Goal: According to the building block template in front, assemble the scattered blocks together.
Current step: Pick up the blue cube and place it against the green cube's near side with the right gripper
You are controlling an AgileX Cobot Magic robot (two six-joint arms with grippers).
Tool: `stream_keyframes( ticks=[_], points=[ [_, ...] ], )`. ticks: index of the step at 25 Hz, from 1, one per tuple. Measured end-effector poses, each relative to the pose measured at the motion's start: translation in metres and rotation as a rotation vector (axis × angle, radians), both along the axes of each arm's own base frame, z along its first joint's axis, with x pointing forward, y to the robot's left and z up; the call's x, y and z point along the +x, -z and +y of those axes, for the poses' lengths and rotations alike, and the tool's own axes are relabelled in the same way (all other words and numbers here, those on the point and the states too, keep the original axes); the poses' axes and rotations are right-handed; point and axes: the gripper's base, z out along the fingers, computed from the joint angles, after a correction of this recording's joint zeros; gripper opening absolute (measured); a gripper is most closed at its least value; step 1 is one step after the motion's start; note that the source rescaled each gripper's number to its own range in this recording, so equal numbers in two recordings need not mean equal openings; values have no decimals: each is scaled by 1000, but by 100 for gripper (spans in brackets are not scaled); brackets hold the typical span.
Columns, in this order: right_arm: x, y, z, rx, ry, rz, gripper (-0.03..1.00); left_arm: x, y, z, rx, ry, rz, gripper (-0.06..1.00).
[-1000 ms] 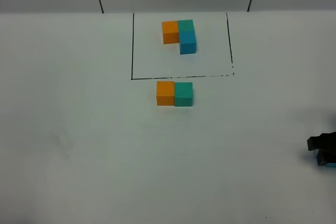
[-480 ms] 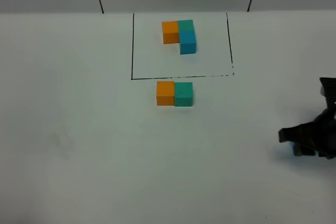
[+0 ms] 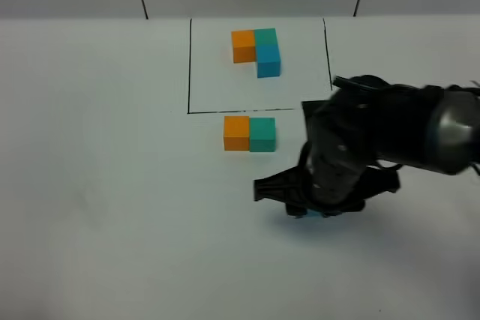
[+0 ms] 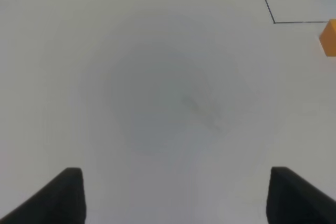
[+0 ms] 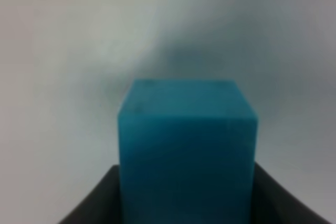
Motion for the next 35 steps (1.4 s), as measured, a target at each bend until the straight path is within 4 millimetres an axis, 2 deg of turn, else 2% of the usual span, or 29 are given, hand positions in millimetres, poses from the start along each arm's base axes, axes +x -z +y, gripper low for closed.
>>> stream_keyframes(
  ticks=[5,15,20,35],
  points=[
    [27,9,38,-36,-15,28,1,0,0,2,18,-12,-1,54],
    [55,35,64,-66,15,58,1,0,0,3,29,-20,-2,54],
    [60,40,69,-62,19,52,1,0,0,3,29,-20,-2,54],
    [76,42,62,-15,59,-1,1,0,0,3,29,-19,-2,54]
  ],
)
